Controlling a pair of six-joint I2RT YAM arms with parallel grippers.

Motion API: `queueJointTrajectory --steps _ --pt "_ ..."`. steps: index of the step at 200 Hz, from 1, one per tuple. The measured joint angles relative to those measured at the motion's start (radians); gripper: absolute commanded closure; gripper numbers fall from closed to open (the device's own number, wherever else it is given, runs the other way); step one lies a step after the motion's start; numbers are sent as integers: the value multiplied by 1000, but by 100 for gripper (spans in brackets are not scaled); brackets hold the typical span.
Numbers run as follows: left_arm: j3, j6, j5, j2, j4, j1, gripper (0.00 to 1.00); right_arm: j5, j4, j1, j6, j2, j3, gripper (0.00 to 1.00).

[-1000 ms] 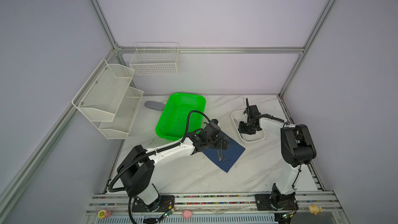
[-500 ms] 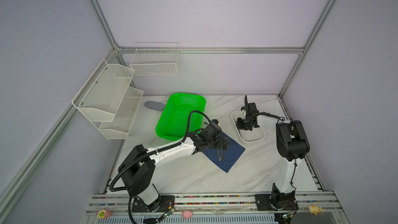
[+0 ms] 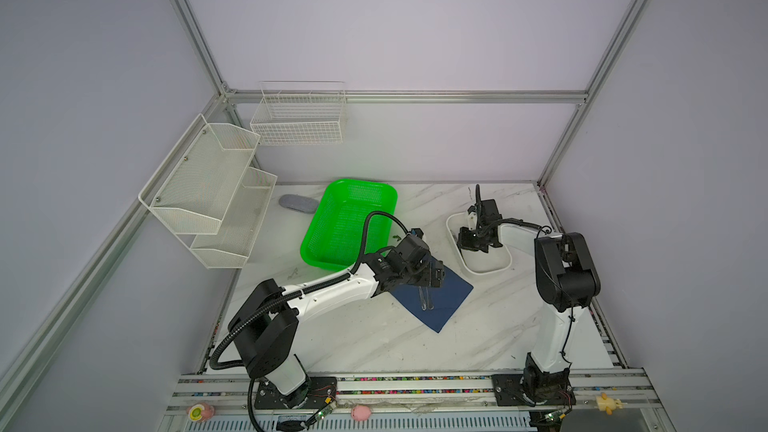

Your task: Place the utensils on the paper napkin and roll it up

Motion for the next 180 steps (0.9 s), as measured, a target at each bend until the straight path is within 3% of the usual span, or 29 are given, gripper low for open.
queueJointTrajectory --steps 32,50,84,136,180 --pt "0 0 -3 0 0 0 0 -6 -25 -2 -8 -5 0 75" --pt "0 0 -6 0 0 0 0 -16 -51 2 -32 -10 0 72" --pt "0 0 -6 0 0 0 0 68 -87 36 -54 -11 10 72" --pt "0 0 -10 0 -5 0 0 289 -85 69 -48 -8 14 83" --pt "0 0 -12 0 -8 0 0 316 -62 60 -30 -7 14 83"
